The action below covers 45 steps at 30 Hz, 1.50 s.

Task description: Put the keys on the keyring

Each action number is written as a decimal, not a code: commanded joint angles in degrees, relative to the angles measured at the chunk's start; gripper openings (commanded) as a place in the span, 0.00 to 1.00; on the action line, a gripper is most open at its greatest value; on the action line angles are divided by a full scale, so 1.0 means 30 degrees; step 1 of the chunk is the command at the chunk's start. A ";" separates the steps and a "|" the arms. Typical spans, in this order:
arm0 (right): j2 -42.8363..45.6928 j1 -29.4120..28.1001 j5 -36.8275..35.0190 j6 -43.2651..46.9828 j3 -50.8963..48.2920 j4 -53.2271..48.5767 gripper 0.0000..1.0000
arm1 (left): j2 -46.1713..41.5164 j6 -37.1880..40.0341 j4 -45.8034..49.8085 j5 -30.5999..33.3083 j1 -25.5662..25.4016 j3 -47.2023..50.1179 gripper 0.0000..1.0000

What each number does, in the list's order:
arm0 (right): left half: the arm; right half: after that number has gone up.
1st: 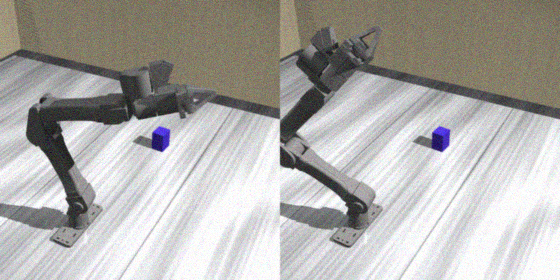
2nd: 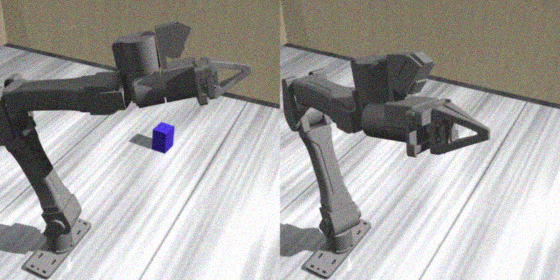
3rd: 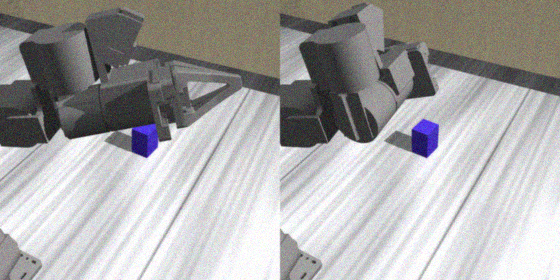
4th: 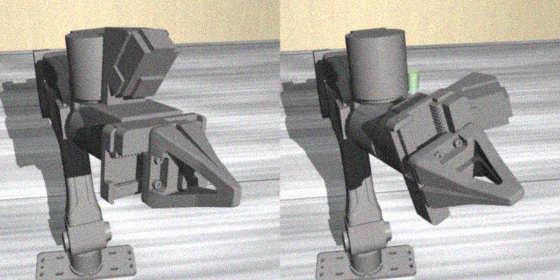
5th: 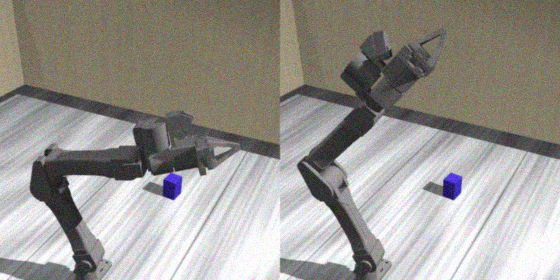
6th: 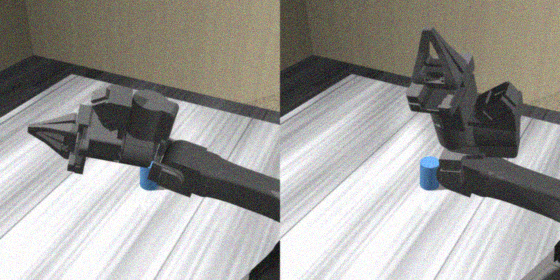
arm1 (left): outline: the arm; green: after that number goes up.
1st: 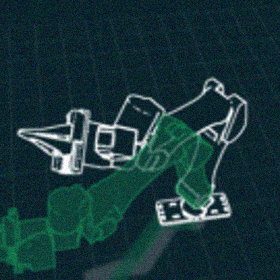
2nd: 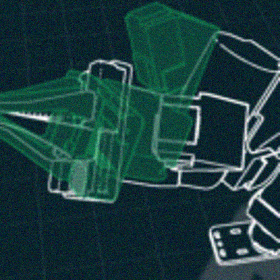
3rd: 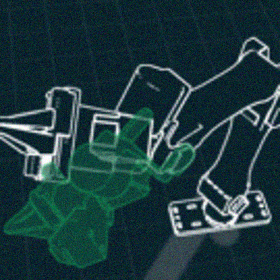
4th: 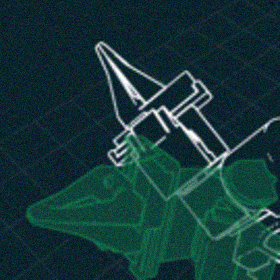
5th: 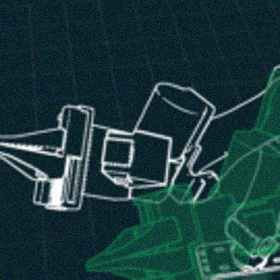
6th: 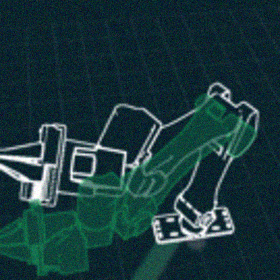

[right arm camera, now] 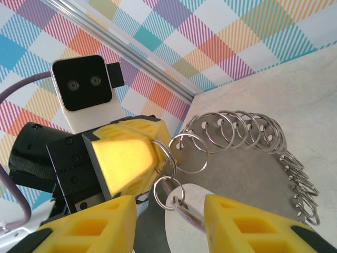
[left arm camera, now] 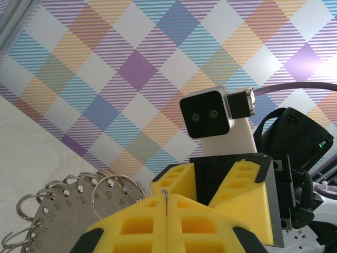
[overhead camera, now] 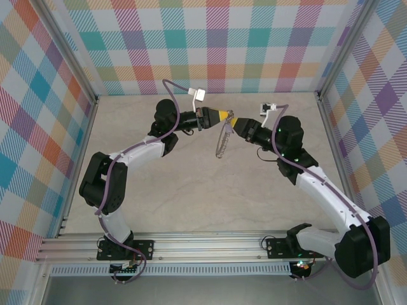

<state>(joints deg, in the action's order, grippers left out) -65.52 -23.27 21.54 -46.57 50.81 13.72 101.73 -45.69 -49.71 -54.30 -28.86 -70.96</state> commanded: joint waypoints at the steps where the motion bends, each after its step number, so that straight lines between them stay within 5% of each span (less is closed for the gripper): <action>1: -0.0122 0.0065 0.0467 -0.0986 0.0899 0.2027 0.38 | -0.0064 -0.0217 -0.1183 0.0209 -0.0147 0.0215 0.00; 23: -0.1450 0.0168 0.0523 -0.1235 0.1111 0.2812 0.34 | -0.0044 -0.0340 -0.1446 0.0230 -0.0149 0.0245 0.00; 45: -0.2213 0.0398 0.1503 -0.1671 0.1346 0.3527 0.14 | 0.0036 -0.0436 -0.1578 0.0244 -0.0148 0.0245 0.00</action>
<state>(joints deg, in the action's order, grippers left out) -71.61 -22.41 24.71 -50.70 52.95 20.64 101.78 -46.81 -50.81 -53.89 -28.86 -70.63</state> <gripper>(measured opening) 0.144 0.050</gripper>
